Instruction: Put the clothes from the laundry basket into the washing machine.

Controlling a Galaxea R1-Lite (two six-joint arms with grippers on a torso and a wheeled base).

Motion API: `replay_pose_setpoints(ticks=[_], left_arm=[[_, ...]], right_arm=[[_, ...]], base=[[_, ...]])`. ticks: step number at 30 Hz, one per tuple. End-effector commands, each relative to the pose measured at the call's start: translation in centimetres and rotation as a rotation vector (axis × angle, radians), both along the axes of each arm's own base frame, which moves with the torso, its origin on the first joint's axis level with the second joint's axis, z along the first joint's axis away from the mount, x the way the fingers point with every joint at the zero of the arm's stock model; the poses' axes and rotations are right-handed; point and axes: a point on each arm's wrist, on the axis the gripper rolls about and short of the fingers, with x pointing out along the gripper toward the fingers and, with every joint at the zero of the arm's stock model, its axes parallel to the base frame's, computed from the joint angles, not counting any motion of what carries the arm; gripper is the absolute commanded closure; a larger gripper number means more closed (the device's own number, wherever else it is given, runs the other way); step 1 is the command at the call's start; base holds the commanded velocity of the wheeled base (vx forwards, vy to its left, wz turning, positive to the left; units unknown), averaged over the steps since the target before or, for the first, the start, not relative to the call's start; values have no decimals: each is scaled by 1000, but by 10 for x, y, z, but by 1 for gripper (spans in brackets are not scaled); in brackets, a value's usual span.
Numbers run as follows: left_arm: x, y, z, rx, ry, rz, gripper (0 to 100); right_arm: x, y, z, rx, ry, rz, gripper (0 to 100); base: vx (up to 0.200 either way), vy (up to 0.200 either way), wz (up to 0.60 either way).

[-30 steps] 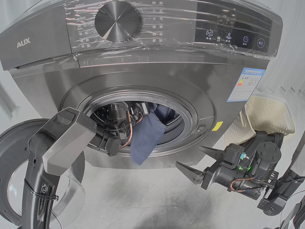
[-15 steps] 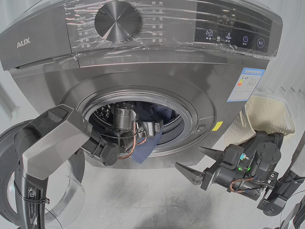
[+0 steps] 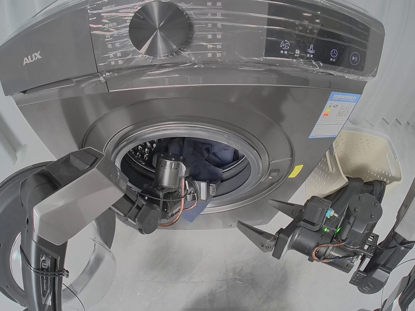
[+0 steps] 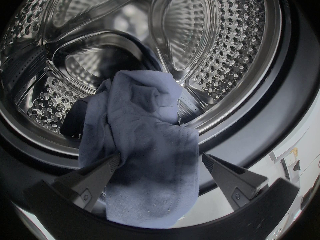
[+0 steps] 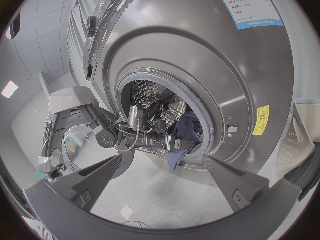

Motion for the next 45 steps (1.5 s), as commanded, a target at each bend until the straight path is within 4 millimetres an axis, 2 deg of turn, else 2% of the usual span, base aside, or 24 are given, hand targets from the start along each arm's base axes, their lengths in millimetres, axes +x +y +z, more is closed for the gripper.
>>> replay_pose_setpoints(ticks=[1,6,12,14,18,19,22,27,36,42,43,45], left_arm=[[7,4,-15,14,23,16,100],[9,5,-18,13,29,19,100],[15,3,-7,-14,-5,24,100],[27,1,10,-63,-68,50,100],[41,0,28,-146,-146,96,100],[52,2,35,-184,-196,125,100],[68,3,42,-231,-289,161,100],[84,6,50,-276,-373,185,100],[96,0,54,-328,-470,185,100],[96,0,45,-316,-457,193,100],[96,0,45,-316,-457,192,0],[93,-1,44,-323,-444,181,0]], right_arm=[[0,0,0,1,-2,0,0],[1,1,1,5,-5,1,0],[1,1,1,7,-3,1,0],[1,1,1,8,-2,1,0],[1,1,1,8,-2,1,0],[1,1,1,8,-2,1,0],[1,1,1,8,-2,1,0],[1,1,1,8,-2,-1,0],[1,1,1,7,-1,1,0],[1,1,0,6,0,1,0],[1,1,0,6,0,1,0],[0,0,1,6,0,1,0]], base=[[0,0,0],[0,0,0],[0,0,0],[0,0,0],[0,0,0],[0,0,0],[0,0,0],[0,0,0],[0,0,0],[0,0,0],[0,0,0],[0,0,0]])
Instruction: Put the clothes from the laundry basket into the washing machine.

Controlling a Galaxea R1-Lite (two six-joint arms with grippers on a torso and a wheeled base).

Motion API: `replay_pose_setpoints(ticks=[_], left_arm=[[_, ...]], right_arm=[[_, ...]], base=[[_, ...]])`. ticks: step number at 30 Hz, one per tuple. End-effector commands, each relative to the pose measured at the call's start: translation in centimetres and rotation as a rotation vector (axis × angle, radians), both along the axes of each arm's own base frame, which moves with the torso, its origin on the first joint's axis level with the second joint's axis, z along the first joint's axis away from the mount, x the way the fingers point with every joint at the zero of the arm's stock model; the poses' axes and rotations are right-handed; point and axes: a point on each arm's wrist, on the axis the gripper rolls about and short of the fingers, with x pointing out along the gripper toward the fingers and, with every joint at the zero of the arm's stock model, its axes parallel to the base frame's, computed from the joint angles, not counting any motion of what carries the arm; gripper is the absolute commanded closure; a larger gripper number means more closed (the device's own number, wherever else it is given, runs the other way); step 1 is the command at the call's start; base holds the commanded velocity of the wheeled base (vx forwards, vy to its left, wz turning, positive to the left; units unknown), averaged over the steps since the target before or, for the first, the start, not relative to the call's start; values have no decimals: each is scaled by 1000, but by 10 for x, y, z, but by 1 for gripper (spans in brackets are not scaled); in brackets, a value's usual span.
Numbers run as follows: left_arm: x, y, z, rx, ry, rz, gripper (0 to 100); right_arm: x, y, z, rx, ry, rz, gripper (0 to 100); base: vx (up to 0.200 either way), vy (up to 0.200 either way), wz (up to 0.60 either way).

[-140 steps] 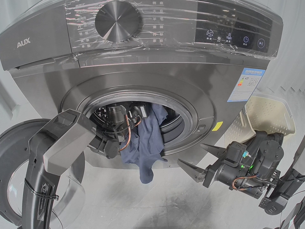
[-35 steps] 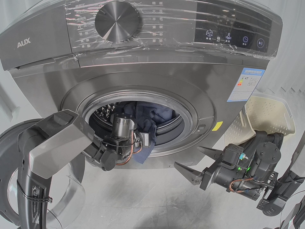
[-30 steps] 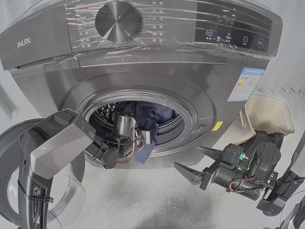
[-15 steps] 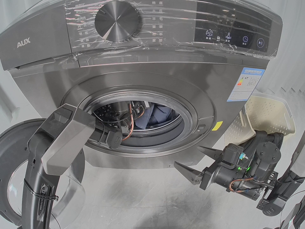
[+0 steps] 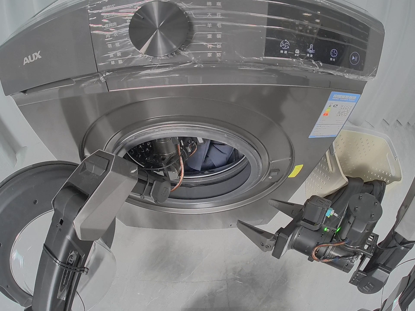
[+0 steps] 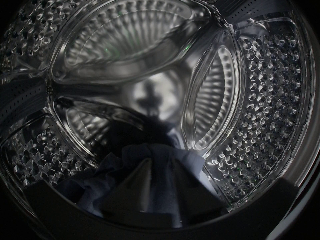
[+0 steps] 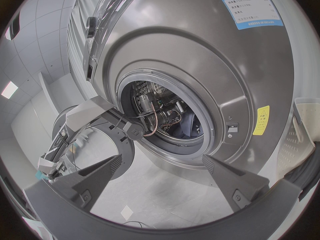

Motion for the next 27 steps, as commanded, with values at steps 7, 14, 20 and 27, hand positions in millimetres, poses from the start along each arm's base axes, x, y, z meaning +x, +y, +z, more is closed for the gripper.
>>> replay_pose_setpoints(ticks=[7,14,20,27], left_arm=[[-23,-16,-10,33,69,-50,0],[-86,-23,-24,185,177,-145,0],[-155,-7,-28,331,147,-197,0],[-248,24,-6,343,165,-304,0]], right_arm=[[-1,0,-1,0,5,1,0],[-2,-2,1,1,-1,-2,0],[-7,-8,0,-9,9,-2,0],[-24,-22,-2,-35,37,3,0]], base=[[0,0,0],[0,0,0],[0,0,0],[0,0,0]])
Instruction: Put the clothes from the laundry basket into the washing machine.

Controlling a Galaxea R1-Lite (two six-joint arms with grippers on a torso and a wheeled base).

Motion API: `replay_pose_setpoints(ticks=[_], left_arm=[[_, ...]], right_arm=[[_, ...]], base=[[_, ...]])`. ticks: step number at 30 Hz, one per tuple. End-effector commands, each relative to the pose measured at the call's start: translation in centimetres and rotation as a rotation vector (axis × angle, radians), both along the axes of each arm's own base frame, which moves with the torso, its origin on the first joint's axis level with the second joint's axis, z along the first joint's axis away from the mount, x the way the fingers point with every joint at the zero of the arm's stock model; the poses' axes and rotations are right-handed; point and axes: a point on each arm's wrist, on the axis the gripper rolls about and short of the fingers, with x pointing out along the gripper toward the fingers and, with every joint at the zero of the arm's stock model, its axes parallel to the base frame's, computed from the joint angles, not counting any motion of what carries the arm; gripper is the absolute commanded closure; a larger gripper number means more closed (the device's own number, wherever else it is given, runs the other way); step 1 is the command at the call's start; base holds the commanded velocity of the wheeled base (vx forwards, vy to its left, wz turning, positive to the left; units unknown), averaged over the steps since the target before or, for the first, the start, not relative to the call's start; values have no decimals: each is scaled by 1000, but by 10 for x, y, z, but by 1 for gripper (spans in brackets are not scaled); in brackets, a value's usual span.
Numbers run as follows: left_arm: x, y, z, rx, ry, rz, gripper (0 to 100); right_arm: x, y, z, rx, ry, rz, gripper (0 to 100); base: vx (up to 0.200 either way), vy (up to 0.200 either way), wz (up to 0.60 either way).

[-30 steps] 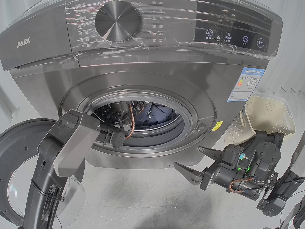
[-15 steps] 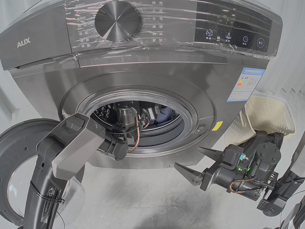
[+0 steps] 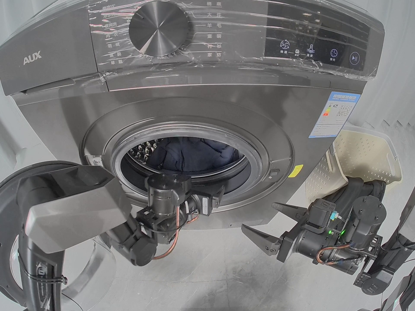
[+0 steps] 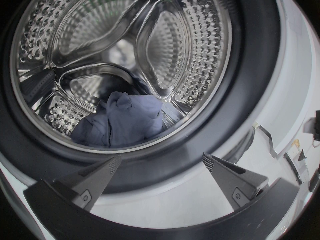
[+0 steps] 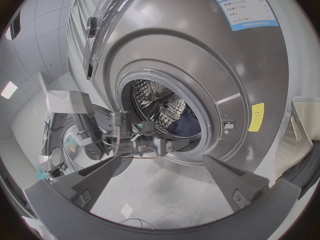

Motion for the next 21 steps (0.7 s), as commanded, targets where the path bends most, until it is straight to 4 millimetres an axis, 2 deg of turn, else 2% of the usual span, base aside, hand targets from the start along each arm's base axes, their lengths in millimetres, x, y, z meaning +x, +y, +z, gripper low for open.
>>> replay_pose_setpoints(ticks=[1,2,5,7,11,14,18,21], left_arm=[[-113,30,55,-16,-75,-146,0],[-118,32,57,-19,-78,-152,0],[-156,50,71,-31,-88,-190,0],[-164,54,74,-36,-94,-196,0],[-185,77,90,-72,-141,-153,0],[-201,94,96,-80,-161,-132,0],[-216,113,97,-85,-172,-98,0],[-226,131,97,-89,-177,-59,0]], right_arm=[[-22,-19,-1,-30,28,6,0],[-24,-21,-1,-32,28,6,0],[-39,-40,11,-6,-10,-32,0],[-43,-47,15,5,-25,-58,0],[-53,-64,29,53,-72,-128,0],[-58,-78,41,87,-125,-195,0],[-61,-93,47,94,-151,-266,0],[-74,-109,49,51,-147,-314,0]], base=[[0,0,0],[0,0,0],[0,0,0],[0,0,0],[0,0,0],[0,0,0],[0,0,0],[-200,0,0]])
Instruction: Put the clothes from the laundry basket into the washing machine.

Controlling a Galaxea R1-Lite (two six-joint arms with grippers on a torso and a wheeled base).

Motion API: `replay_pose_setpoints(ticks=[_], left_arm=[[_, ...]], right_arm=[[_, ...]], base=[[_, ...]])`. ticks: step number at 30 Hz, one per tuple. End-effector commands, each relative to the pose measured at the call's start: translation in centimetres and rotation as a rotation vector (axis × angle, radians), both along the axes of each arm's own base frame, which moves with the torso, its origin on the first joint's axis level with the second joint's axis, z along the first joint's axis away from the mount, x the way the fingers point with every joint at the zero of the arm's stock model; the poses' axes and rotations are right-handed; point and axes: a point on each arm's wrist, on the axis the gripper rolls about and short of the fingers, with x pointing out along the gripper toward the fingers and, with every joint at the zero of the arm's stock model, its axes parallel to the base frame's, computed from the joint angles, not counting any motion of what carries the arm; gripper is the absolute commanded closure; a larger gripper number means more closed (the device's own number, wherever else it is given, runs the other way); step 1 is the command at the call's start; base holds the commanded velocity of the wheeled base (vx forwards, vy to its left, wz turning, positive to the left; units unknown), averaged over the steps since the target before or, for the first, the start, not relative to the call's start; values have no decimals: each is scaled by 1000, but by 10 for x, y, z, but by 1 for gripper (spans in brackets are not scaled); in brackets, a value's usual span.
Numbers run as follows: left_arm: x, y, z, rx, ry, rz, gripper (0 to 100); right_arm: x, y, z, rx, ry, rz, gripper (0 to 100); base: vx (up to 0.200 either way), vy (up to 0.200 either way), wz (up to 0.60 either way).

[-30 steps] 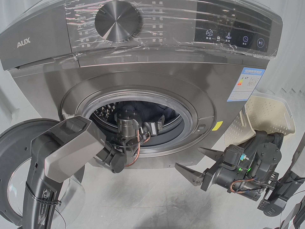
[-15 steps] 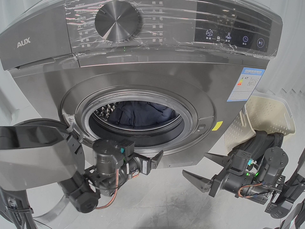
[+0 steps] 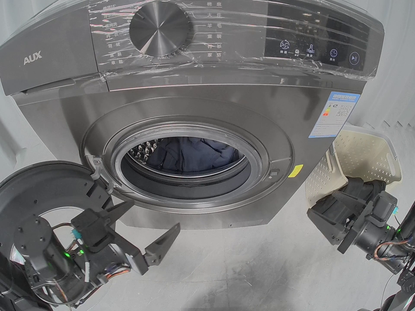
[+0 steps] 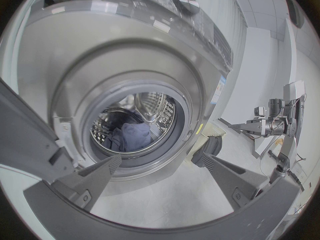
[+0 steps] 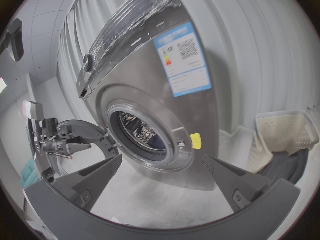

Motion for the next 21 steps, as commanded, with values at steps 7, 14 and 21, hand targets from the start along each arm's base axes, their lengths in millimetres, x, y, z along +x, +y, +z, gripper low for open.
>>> replay_pose_setpoints(ticks=[7,14,21], left_arm=[[-50,60,17,-42,-58,84,0],[-71,88,17,-45,-57,160,0],[-103,117,7,-50,-78,229,0]], right_arm=[[-60,-60,5,-49,28,-171,0],[-81,-73,1,-73,7,-229,0],[-87,-83,13,-69,-46,-368,0]], base=[[-200,0,0],[-200,0,0],[-114,0,0]])
